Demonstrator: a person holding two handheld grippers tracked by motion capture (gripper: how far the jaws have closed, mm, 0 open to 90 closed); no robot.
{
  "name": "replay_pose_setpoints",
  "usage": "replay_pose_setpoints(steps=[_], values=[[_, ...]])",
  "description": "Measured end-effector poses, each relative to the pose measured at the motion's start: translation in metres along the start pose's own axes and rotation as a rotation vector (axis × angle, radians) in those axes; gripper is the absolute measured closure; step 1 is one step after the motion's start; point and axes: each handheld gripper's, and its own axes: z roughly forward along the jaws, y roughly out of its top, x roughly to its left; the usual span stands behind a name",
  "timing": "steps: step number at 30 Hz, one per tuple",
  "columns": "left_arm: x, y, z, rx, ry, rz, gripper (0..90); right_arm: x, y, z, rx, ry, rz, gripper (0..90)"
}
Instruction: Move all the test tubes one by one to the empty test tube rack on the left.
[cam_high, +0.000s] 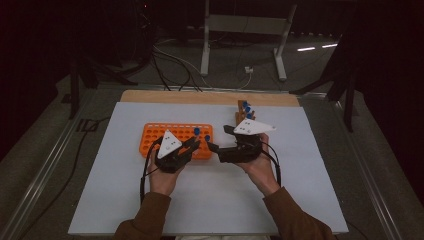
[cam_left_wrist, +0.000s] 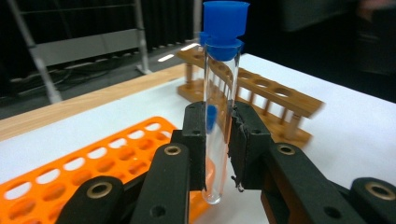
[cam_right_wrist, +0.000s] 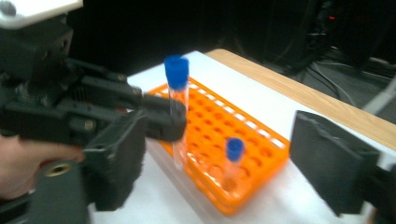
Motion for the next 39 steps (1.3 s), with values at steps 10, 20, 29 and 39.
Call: replay_pose_setpoints(steps=[10, 20, 29, 39], values=[[0.010, -0.008, 0.026, 0.014, 0.025, -0.054, 78.5, -0.014, -0.014, -0.016, 0.008, -0.079, -0.005, 11.9], [0.009, -0.020, 0.042, 0.050, 0.039, -0.040, 78.3, -0.029, -0.026, -0.029, 0.001, -0.101, 0.011, 8.9], [0.009, -0.037, 0.048, 0.145, 0.047, -0.025, 78.4, -0.037, -0.036, -0.035, 0.002, -0.112, 0.037, 8.9], [0.010, -0.037, 0.048, 0.192, 0.044, -0.016, 78.4, -0.041, -0.042, -0.036, 0.008, -0.113, 0.047, 9.3]])
